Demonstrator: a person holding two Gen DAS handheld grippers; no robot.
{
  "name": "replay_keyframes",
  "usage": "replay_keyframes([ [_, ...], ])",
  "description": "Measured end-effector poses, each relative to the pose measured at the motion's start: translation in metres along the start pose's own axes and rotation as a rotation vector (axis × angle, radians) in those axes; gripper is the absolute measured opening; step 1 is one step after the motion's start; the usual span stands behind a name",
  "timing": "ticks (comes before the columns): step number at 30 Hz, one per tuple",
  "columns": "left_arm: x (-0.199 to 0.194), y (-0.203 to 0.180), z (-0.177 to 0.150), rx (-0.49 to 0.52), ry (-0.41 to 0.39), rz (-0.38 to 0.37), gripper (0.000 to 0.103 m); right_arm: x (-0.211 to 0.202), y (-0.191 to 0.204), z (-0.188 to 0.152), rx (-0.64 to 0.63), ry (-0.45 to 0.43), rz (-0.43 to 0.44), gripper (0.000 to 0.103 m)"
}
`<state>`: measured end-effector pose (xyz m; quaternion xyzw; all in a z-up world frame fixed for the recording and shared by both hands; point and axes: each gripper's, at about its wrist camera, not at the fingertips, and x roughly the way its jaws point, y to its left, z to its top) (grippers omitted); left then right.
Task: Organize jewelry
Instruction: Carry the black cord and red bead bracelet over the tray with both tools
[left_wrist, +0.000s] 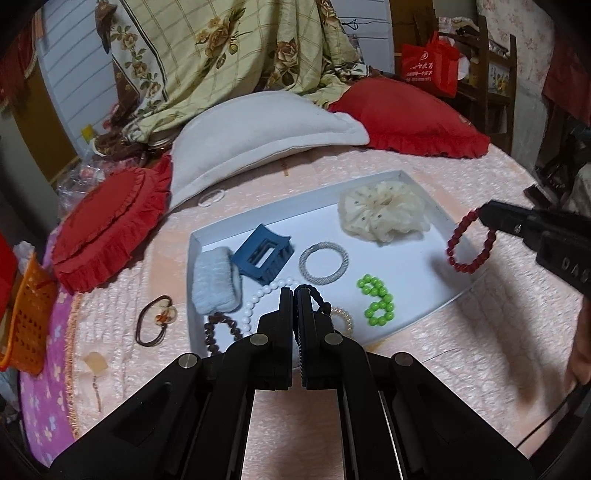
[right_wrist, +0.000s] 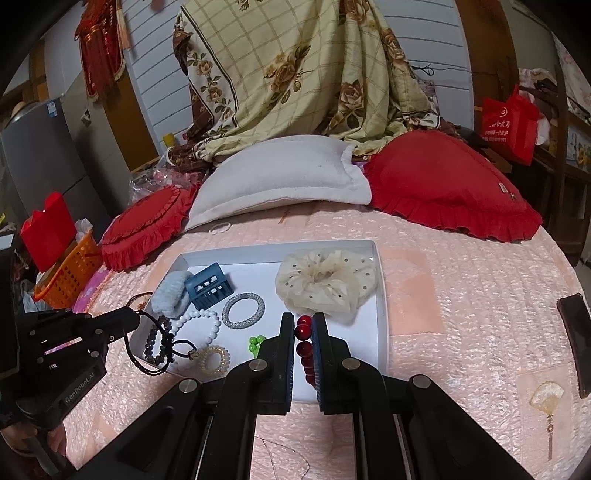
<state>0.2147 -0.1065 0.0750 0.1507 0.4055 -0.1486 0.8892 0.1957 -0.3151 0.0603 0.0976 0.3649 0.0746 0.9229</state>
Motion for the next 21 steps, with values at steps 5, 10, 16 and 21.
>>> replay_keyframes([
  [5, -0.008, 0.007, 0.018, -0.014, -0.030, -0.045, 0.001, -0.001, -0.001, 0.001, 0.002, -0.004, 0.002, 0.009],
  [10, -0.012, 0.018, 0.036, -0.051, -0.039, -0.100, 0.001, -0.004, 0.001, 0.003, 0.002, -0.014, 0.014, 0.009],
  [16, -0.004, 0.021, 0.056, -0.055, -0.044, -0.079, 0.001, -0.004, 0.004, 0.007, -0.001, -0.019, 0.022, 0.009],
  [21, 0.017, 0.023, 0.066, -0.067, -0.011, -0.064, 0.001, 0.001, 0.006, 0.007, -0.006, -0.011, 0.023, 0.009],
])
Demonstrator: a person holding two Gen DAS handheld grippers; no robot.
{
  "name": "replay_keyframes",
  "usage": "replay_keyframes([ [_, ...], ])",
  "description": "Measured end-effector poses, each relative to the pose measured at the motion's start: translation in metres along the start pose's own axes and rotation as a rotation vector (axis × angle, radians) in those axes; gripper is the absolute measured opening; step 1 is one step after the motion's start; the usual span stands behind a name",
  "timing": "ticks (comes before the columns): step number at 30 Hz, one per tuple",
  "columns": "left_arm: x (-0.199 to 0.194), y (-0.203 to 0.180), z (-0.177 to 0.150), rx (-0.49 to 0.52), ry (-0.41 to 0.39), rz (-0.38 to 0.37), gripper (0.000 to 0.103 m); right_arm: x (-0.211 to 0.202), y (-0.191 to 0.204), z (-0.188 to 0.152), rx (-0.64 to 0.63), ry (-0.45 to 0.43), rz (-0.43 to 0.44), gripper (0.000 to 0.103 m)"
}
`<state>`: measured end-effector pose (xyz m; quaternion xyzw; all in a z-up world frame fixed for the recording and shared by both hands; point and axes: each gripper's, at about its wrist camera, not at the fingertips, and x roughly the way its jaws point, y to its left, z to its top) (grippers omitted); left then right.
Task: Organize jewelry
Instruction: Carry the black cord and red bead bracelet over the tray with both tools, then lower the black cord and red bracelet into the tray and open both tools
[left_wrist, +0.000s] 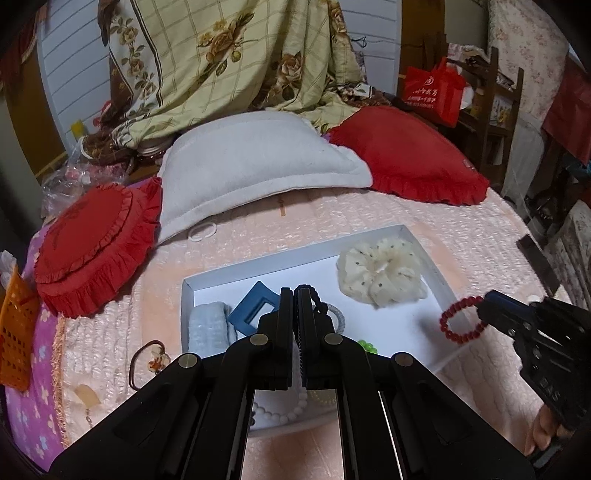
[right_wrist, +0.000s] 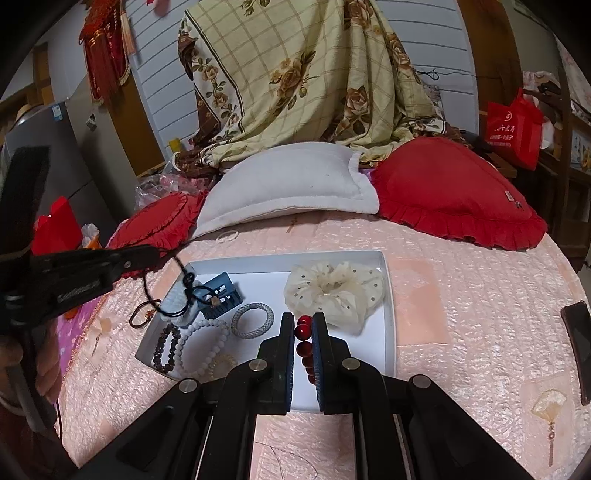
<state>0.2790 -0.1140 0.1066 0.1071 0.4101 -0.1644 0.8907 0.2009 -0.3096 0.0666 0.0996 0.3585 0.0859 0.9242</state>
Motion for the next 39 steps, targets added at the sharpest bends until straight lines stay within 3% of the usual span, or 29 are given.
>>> replay_keyframes([
  [25, 0.068, -0.013, 0.002, 0.037, 0.034, 0.139, 0.001, 0.052, -0.004, -0.024, 0.026, 0.104, 0.005, 0.009],
  [39, 0.100, -0.021, -0.005, 0.074, 0.065, 0.166, 0.001, 0.066, -0.011, -0.033, 0.038, 0.134, 0.003, 0.009],
])
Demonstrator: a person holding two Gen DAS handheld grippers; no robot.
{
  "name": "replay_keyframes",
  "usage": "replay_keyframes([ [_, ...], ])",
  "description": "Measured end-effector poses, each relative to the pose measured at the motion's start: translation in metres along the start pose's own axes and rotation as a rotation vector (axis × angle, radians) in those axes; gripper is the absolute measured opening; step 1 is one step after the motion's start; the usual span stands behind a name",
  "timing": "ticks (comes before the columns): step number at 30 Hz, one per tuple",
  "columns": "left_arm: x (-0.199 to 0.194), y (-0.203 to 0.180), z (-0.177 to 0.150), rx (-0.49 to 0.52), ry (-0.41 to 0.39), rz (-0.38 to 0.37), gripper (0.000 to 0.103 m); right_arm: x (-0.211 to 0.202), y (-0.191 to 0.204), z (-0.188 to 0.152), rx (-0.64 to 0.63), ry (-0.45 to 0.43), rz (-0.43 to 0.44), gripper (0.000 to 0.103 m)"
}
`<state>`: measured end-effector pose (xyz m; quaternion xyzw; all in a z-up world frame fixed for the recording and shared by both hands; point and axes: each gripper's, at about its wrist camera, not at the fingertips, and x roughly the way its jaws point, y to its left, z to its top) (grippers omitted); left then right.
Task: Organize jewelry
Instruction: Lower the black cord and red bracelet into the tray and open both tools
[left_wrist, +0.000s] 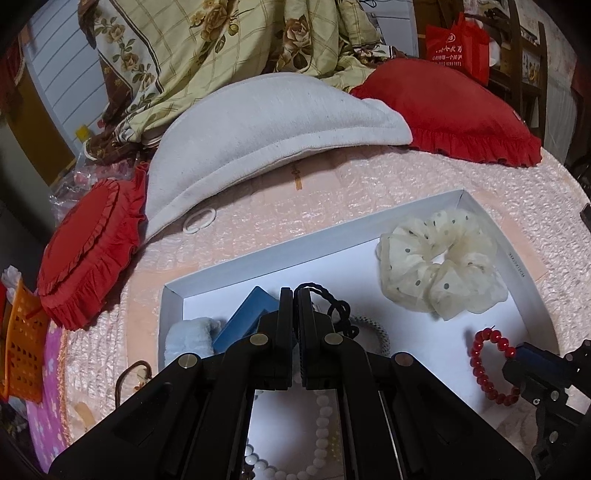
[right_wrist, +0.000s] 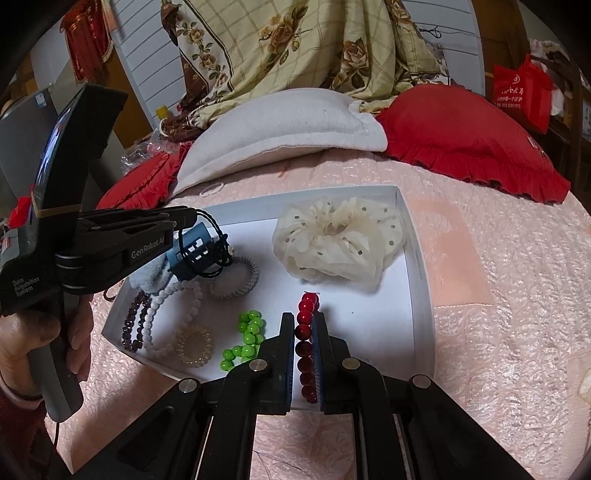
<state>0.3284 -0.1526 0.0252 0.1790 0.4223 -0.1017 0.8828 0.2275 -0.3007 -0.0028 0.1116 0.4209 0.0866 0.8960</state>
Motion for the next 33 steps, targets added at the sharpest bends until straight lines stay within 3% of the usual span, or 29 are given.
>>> replay_keyframes([
  [18, 0.027, -0.005, 0.000, 0.033, 0.026, 0.050, 0.001, 0.015, -0.004, -0.003, 0.007, 0.024, -0.007, 0.009],
  [33, 0.046, -0.006, 0.002, 0.023, 0.062, 0.041, 0.001, 0.024, -0.010, -0.006, 0.025, 0.037, -0.008, 0.009],
])
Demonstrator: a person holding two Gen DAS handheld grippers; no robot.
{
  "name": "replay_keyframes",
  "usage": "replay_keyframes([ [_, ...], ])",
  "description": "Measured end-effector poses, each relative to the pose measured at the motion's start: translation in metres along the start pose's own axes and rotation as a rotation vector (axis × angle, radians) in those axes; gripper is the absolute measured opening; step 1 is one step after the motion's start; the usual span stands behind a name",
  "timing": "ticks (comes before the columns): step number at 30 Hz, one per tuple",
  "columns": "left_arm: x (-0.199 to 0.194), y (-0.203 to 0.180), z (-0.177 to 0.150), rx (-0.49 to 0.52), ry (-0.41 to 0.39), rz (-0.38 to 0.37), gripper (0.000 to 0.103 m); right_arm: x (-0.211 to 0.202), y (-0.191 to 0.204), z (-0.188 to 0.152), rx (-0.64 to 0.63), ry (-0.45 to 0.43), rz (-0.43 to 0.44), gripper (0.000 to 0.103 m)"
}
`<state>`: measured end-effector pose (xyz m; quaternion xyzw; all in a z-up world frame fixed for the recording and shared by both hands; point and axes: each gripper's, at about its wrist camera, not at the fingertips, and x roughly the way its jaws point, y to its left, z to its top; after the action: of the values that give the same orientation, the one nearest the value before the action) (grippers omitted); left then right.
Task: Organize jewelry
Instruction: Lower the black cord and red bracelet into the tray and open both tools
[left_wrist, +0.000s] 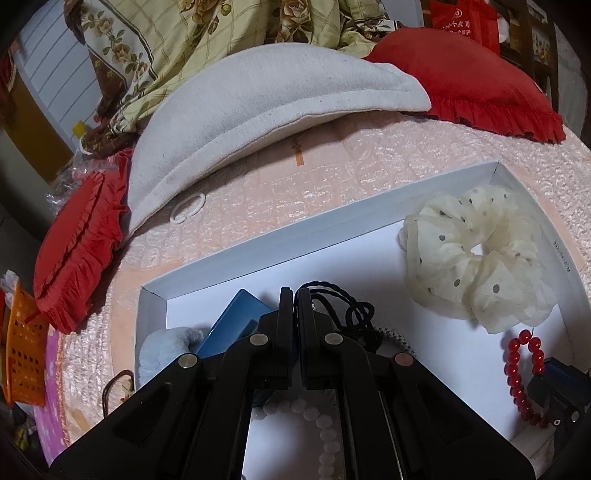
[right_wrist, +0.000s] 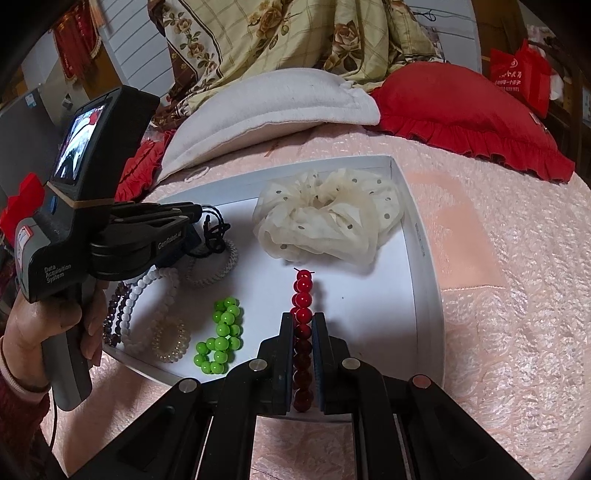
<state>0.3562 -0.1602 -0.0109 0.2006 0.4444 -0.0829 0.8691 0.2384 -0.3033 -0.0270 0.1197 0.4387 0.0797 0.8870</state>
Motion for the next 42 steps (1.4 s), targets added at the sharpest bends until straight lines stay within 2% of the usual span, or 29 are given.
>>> replay_keyframes([
  [8, -0.055, 0.020, 0.025, -0.040, -0.090, -0.084, 0.001, -0.036, 0.015, 0.022, -0.043, -0.088, 0.027, 0.009],
  [13, -0.085, 0.026, 0.043, -0.049, -0.143, -0.106, 0.001, -0.057, 0.026, 0.037, -0.072, -0.139, 0.035, 0.009],
  [16, -0.090, 0.028, 0.048, -0.049, -0.154, -0.107, 0.001, -0.061, 0.031, 0.040, -0.091, -0.147, 0.030, 0.009],
  [21, -0.078, 0.025, 0.050, -0.045, -0.131, -0.101, 0.001, -0.051, 0.028, 0.033, -0.083, -0.125, 0.023, 0.009],
  [32, -0.021, 0.008, 0.024, -0.079, 0.013, -0.159, 0.001, -0.022, 0.012, 0.016, -0.049, -0.049, 0.005, 0.009],
  [42, 0.007, -0.005, 0.003, -0.065, 0.065, -0.143, 0.001, -0.007, 0.007, 0.008, -0.047, -0.008, 0.002, 0.009],
])
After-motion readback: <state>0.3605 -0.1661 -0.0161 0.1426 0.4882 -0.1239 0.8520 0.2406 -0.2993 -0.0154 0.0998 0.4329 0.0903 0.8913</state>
